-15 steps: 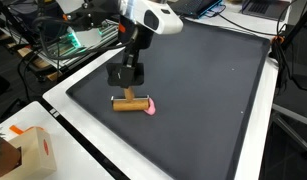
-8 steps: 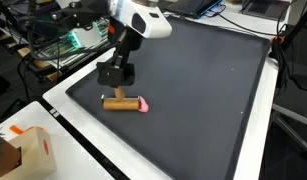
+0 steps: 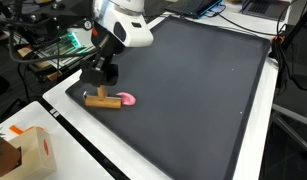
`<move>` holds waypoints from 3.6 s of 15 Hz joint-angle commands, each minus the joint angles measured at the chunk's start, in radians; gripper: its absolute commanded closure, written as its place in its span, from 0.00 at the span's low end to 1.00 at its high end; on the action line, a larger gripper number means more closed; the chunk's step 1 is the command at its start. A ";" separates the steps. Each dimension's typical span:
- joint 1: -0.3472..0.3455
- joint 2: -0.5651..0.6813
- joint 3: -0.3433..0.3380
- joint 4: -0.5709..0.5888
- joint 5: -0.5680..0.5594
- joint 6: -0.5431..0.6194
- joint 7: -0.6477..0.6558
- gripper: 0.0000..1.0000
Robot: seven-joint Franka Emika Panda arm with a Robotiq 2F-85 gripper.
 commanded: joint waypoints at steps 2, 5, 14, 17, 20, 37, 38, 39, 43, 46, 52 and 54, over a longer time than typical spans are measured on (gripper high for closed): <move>-0.020 -0.047 0.017 -0.082 0.044 0.060 -0.062 0.76; -0.028 -0.072 0.027 -0.103 0.137 0.150 -0.110 0.76; -0.045 -0.098 0.019 -0.133 0.326 0.320 -0.219 0.76; -0.054 -0.115 0.027 -0.152 0.412 0.379 -0.259 0.76; -0.055 -0.113 0.037 -0.179 0.514 0.462 -0.312 0.76; 0.013 -0.111 0.191 -0.220 0.746 0.592 -0.548 0.76; 0.018 -0.110 0.199 -0.218 0.764 0.591 -0.561 0.76; 0.021 -0.111 0.205 -0.216 0.781 0.587 -0.576 0.76; 0.039 -0.106 0.223 -0.211 0.799 0.544 -0.606 0.76; 0.058 -0.098 0.232 -0.209 0.788 0.509 -0.618 0.76; 0.086 -0.095 0.262 -0.194 0.829 0.449 -0.712 0.76; 0.095 -0.093 0.266 -0.188 0.832 0.419 -0.729 0.76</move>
